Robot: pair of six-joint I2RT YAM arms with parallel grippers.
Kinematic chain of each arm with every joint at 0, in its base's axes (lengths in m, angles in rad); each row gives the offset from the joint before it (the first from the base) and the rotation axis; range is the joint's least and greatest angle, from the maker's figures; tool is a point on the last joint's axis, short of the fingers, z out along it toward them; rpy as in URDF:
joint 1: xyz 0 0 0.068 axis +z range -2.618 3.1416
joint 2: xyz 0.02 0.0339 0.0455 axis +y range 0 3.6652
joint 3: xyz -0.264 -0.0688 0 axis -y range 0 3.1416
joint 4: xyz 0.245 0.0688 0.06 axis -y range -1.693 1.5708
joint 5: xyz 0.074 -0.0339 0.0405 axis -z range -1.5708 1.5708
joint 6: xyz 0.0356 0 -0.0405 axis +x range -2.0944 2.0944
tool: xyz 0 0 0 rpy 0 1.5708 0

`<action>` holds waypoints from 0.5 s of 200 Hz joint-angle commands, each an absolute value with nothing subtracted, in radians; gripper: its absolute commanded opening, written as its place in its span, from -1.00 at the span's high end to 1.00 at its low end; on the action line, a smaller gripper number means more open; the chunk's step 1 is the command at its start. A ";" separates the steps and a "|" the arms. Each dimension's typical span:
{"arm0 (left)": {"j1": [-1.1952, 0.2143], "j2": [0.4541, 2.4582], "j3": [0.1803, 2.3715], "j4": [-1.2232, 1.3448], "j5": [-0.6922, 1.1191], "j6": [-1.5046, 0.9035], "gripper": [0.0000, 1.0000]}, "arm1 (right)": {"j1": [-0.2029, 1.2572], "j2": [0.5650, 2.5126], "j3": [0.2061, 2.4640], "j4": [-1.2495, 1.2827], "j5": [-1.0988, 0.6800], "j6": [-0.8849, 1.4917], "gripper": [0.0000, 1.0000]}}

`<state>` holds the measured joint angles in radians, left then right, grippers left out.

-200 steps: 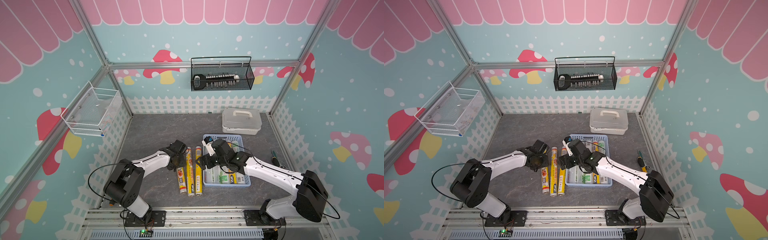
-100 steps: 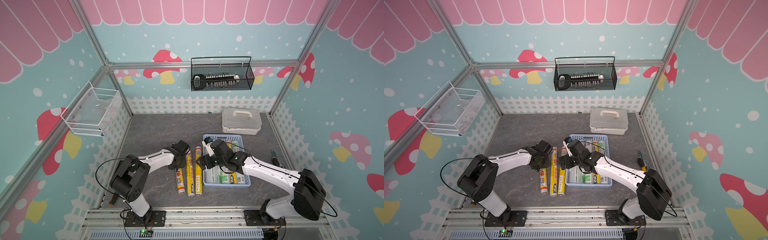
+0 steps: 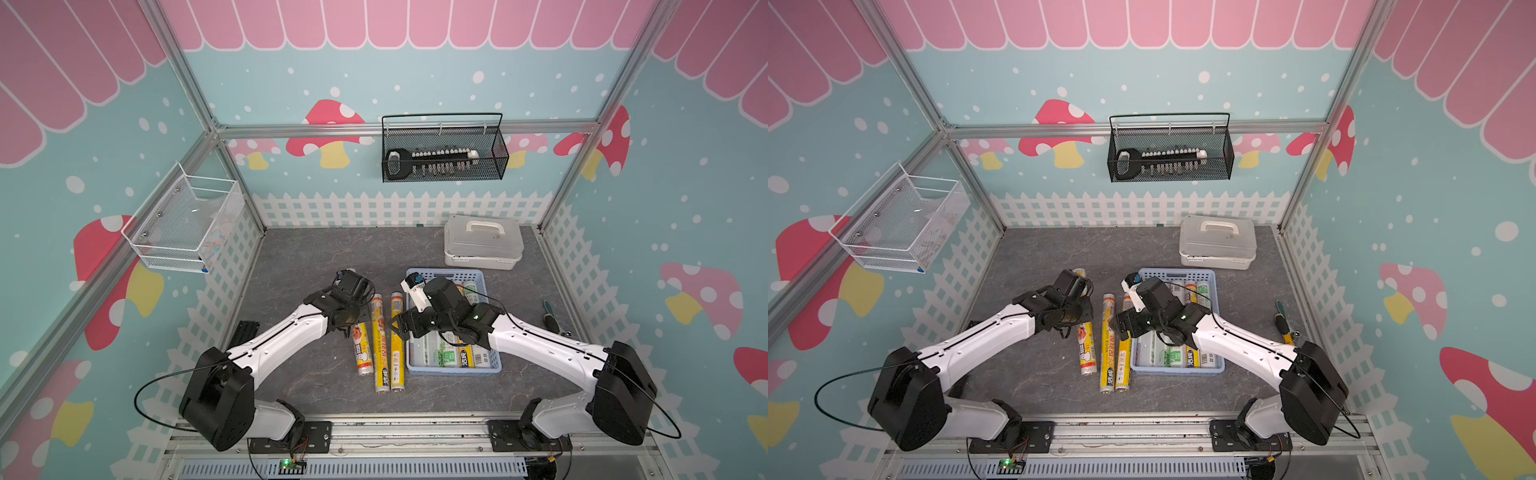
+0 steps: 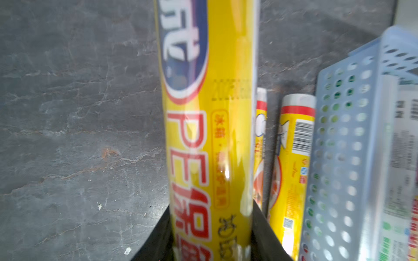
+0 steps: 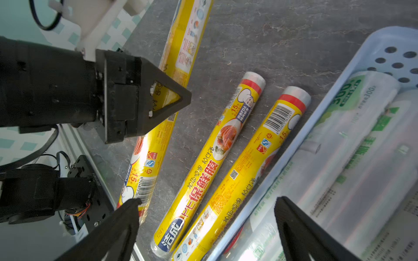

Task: Put the plastic wrap into the basket
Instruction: Pick up the plastic wrap from the center of the board.

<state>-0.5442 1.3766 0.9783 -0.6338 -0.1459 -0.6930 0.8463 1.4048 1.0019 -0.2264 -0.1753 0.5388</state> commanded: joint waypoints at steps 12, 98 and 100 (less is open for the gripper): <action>-0.577 1.327 1.020 -0.613 -0.080 -0.705 0.76 | 0.856 1.390 0.989 -0.198 -0.183 0.526 -0.89; -0.731 1.456 1.179 -0.363 0.103 -0.818 0.75 | 0.755 0.996 0.790 -0.326 0.176 0.566 -0.91; -0.735 1.467 1.191 -0.363 0.106 -0.819 0.75 | 0.751 0.993 0.788 -0.336 0.177 0.568 -0.91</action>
